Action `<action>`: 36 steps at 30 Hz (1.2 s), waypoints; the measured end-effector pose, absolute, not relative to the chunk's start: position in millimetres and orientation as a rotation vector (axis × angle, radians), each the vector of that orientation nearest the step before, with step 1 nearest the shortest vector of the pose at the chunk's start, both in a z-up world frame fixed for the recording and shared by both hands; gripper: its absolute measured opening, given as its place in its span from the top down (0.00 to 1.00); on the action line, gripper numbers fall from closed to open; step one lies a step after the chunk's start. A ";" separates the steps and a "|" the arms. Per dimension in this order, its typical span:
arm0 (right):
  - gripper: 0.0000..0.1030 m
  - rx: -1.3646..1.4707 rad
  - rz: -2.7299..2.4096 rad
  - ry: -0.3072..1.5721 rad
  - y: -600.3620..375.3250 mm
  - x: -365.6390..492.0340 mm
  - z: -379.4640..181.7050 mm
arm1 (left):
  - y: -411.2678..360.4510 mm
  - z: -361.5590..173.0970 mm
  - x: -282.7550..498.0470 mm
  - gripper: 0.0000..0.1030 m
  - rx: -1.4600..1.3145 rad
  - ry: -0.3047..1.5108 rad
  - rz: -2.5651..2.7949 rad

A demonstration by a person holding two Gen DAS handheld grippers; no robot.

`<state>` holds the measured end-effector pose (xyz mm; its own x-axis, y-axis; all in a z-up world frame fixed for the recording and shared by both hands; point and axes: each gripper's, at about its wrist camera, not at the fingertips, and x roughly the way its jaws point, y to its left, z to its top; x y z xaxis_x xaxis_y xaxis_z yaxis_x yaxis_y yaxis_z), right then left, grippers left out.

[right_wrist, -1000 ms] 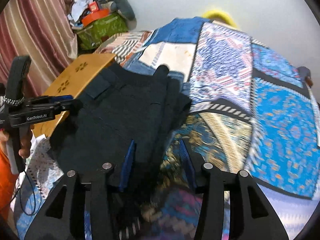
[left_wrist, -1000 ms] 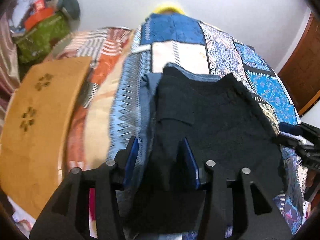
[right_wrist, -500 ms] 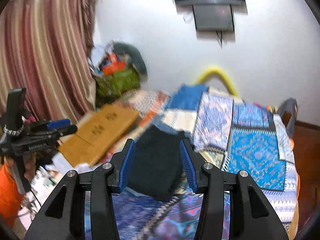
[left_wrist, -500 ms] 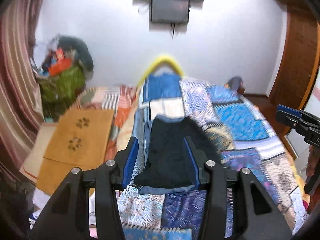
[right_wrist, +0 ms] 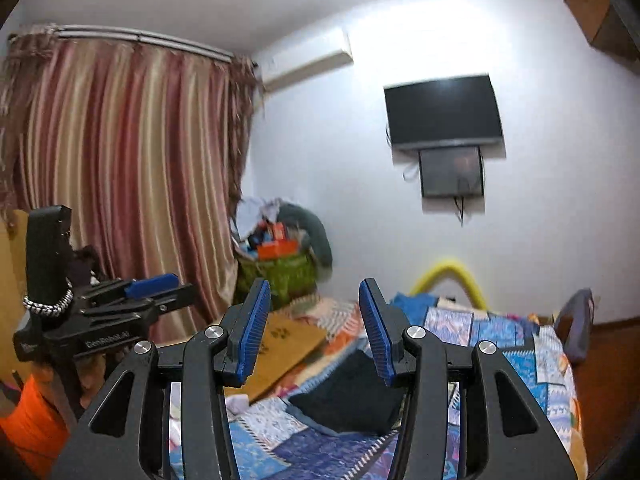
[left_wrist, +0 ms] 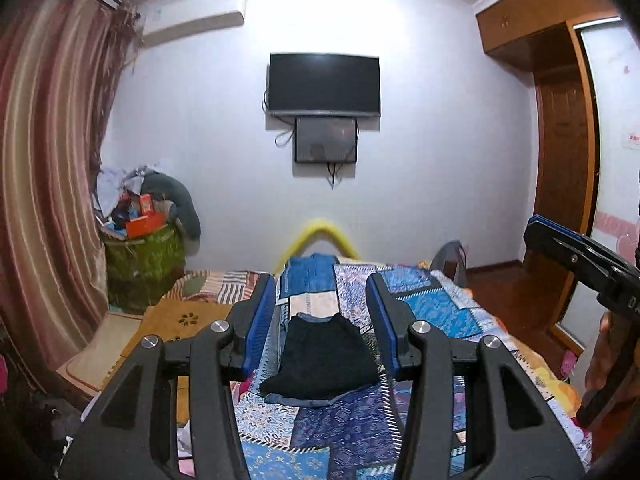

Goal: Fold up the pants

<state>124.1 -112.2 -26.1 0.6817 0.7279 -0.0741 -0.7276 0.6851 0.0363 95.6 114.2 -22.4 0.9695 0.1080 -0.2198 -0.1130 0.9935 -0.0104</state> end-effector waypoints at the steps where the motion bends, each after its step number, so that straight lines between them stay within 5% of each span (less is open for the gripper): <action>1: 0.59 0.008 0.817 0.076 -113.7 119.9 -26.9 | 110.8 -22.0 88.2 0.55 -0.020 0.205 0.114; 4: 0.59 0.019 0.805 0.045 -116.5 105.4 -33.1 | 102.5 -24.6 66.6 0.45 -0.014 0.161 0.125; 7: 0.55 0.018 0.778 0.041 -117.1 94.7 -40.6 | 97.2 -29.2 49.4 0.25 -0.031 0.133 0.113; 9: 0.38 0.017 0.760 0.049 -116.9 90.2 -46.1 | 93.6 -31.8 43.5 0.18 -0.016 0.122 0.120; 14: 0.23 0.029 0.715 0.072 -122.7 85.0 -53.1 | 89.0 -37.0 32.1 0.01 -0.019 0.109 0.123; 20: 0.01 0.029 0.695 0.072 -125.9 79.9 -54.1 | 85.8 -44.4 29.5 0.01 -0.017 0.113 0.129; 36: 0.00 0.010 0.664 0.094 -128.3 74.2 -63.1 | 87.9 -52.5 32.4 0.01 -0.038 0.134 0.118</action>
<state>74.2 -128.3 -63.1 0.7835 0.6156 -0.0841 -0.6147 0.7878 0.0392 32.4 87.9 -52.5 0.9842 0.1144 -0.1353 -0.1195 0.9924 -0.0303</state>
